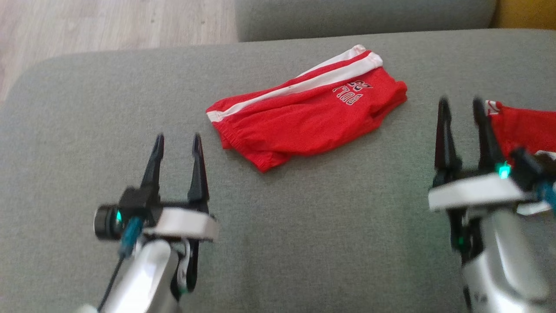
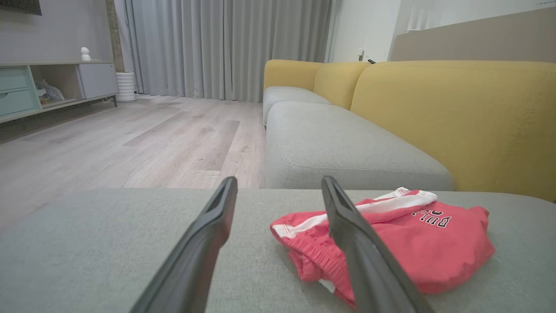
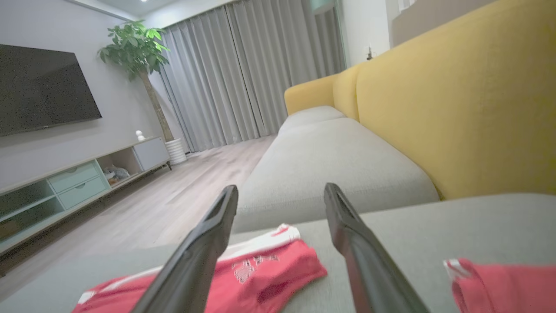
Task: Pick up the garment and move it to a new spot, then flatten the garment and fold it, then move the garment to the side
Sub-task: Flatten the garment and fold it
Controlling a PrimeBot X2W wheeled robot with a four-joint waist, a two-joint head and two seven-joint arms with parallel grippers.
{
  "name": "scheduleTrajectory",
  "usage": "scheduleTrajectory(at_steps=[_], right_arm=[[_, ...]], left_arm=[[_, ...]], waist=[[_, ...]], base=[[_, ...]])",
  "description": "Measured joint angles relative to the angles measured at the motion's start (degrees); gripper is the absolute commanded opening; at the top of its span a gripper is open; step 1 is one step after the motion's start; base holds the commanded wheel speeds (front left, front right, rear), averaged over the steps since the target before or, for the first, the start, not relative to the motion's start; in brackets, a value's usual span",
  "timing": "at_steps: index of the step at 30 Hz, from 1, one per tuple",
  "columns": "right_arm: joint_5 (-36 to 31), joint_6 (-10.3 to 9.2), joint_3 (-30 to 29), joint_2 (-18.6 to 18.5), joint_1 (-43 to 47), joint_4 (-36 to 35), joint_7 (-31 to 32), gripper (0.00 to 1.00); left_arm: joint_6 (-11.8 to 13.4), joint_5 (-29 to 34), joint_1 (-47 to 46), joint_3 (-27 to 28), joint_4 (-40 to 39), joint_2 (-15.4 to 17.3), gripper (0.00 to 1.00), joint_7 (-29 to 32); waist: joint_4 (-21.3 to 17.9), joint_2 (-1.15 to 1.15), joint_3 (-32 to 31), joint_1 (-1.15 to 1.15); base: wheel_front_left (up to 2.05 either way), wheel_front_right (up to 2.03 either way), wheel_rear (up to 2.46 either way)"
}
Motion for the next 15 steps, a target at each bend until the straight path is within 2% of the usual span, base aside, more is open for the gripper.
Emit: scheduleTrajectory(at_steps=[7, 15], right_arm=[[-0.62, 0.00, 0.69, 0.73, 11.24, -5.01, 0.00, 1.00], [-1.77, 0.00, 0.83, 1.22, 10.50, -5.68, 0.01, 1.00]], left_arm=[[-2.88, 4.24, 7.01, 5.93, -1.80, -3.05, 1.00, 0.00], [-6.30, 7.94, 7.12, 8.49, -1.89, -5.26, 1.00, 0.00]], waist=[[-1.06, 0.00, -1.11, 0.00], [-0.35, 0.00, 1.25, 0.01]], base=[[0.00, 0.00, 0.00], [0.00, 0.00, 0.00]])
